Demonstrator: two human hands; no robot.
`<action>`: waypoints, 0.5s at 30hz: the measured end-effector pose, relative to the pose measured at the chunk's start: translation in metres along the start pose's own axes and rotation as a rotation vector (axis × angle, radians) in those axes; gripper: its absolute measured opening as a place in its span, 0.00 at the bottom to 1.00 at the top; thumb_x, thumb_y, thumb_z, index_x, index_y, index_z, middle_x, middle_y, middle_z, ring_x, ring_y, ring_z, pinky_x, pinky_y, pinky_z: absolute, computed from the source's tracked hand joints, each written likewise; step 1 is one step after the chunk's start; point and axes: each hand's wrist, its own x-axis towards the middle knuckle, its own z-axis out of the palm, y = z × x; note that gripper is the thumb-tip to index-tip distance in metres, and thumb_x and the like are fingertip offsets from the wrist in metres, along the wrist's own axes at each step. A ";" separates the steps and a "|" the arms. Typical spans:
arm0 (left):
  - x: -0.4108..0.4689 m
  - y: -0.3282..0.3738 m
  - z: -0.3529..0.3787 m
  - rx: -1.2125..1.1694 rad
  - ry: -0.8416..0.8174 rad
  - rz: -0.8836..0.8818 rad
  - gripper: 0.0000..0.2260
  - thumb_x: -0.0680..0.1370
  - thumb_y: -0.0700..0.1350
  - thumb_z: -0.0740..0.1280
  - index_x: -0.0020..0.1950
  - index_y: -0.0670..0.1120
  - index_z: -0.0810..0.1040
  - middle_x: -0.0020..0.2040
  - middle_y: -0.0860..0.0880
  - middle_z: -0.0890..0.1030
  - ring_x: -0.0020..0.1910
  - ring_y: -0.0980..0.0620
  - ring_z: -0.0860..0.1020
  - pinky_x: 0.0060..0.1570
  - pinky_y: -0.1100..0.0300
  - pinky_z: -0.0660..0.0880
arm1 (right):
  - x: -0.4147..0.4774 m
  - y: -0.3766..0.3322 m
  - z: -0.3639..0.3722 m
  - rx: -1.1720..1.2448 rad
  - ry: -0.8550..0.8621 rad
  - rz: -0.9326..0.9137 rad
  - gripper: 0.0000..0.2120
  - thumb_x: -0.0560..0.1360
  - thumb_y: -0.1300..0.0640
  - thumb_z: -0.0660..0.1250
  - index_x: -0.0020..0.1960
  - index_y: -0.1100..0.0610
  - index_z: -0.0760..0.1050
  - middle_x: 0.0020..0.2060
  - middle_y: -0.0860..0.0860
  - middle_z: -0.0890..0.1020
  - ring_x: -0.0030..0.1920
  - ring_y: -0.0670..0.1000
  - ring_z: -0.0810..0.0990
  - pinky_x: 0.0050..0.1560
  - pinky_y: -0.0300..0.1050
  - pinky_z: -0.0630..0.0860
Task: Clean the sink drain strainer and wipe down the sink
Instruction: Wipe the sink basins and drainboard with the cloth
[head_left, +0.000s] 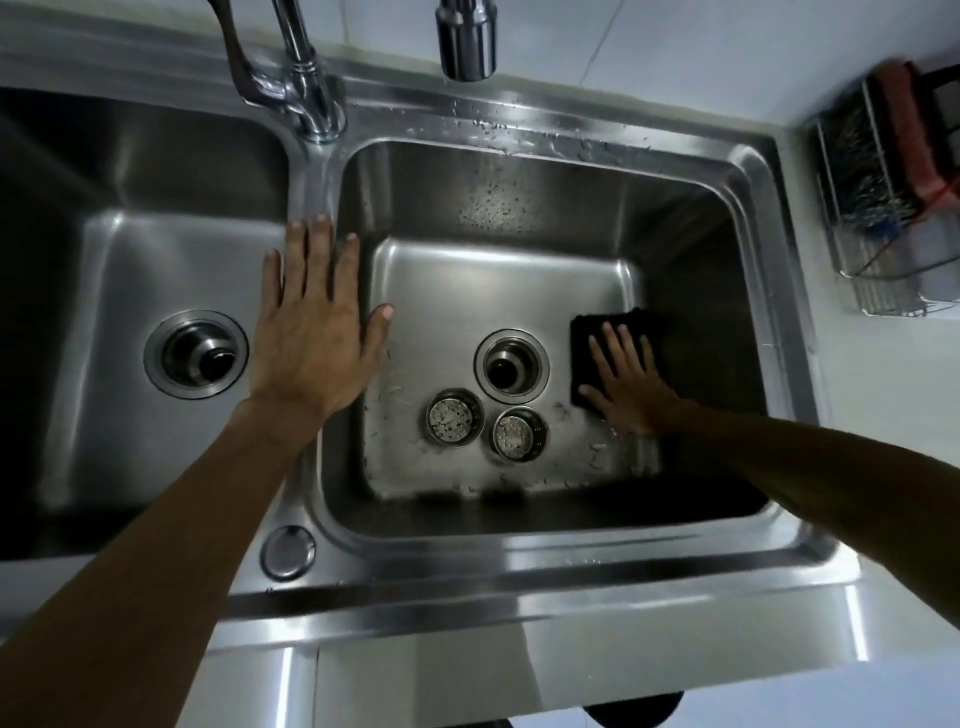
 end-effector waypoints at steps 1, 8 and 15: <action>0.000 0.000 -0.001 -0.001 -0.001 0.001 0.33 0.83 0.60 0.49 0.81 0.41 0.50 0.81 0.37 0.46 0.80 0.38 0.43 0.78 0.39 0.46 | -0.014 -0.002 0.007 -0.037 -0.037 -0.025 0.44 0.72 0.32 0.29 0.80 0.58 0.37 0.79 0.61 0.38 0.79 0.63 0.38 0.77 0.63 0.41; -0.001 -0.002 0.001 -0.021 0.023 0.013 0.32 0.83 0.59 0.51 0.80 0.40 0.53 0.81 0.36 0.49 0.80 0.37 0.46 0.77 0.39 0.46 | -0.053 -0.008 0.037 -0.115 -0.169 -0.177 0.41 0.80 0.32 0.44 0.80 0.56 0.34 0.78 0.62 0.33 0.77 0.65 0.32 0.75 0.68 0.37; -0.003 -0.001 0.004 -0.028 0.050 0.022 0.35 0.81 0.62 0.47 0.79 0.39 0.54 0.80 0.35 0.52 0.80 0.35 0.48 0.76 0.37 0.48 | -0.059 -0.007 0.043 -0.053 -0.177 -0.165 0.41 0.79 0.30 0.45 0.80 0.54 0.34 0.78 0.60 0.33 0.78 0.63 0.32 0.75 0.66 0.35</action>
